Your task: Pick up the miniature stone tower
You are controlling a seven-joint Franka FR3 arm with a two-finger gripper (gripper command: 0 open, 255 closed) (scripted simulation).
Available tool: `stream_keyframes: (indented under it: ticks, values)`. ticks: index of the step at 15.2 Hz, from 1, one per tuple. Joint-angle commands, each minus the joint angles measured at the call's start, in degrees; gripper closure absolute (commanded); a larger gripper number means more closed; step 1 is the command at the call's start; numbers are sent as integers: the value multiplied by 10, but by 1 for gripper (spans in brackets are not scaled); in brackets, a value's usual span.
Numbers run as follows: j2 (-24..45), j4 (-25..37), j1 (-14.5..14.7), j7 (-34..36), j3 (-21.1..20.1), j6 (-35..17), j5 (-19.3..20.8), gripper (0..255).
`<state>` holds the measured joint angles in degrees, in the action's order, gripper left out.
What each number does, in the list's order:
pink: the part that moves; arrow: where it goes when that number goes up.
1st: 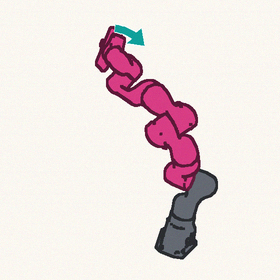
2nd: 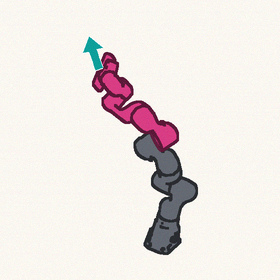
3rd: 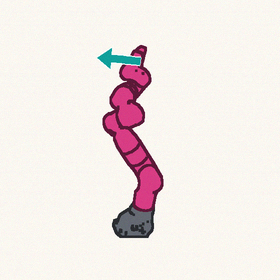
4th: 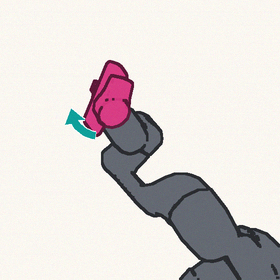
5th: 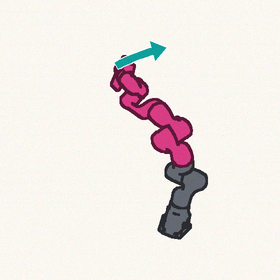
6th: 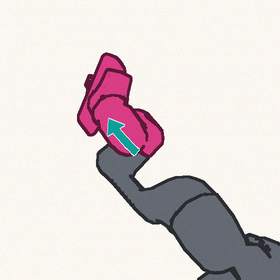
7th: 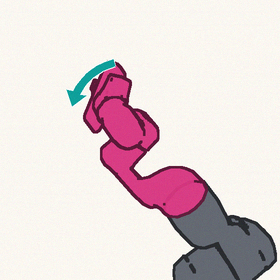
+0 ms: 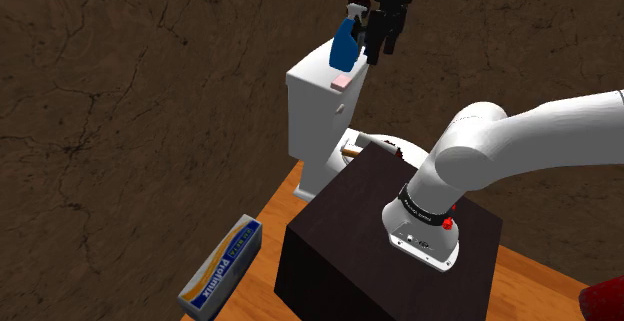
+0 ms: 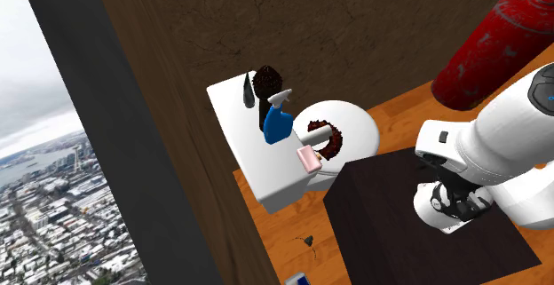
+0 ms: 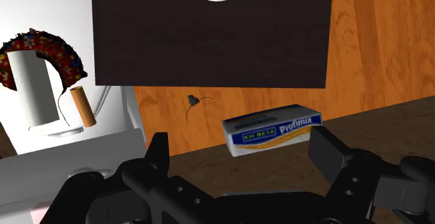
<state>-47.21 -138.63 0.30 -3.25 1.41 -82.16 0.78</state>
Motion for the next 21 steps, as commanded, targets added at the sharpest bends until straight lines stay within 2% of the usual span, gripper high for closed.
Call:
stream_keyframes:
  ticks: [1, 12, 21]
  values:
    - [0, 0, 0, 0, 0, 0, 0, 0]
    - [54, -25, -44, -69, 87, -243, 89, 0]
    - [140, 8, -59, -123, 167, -439, 114, 0]
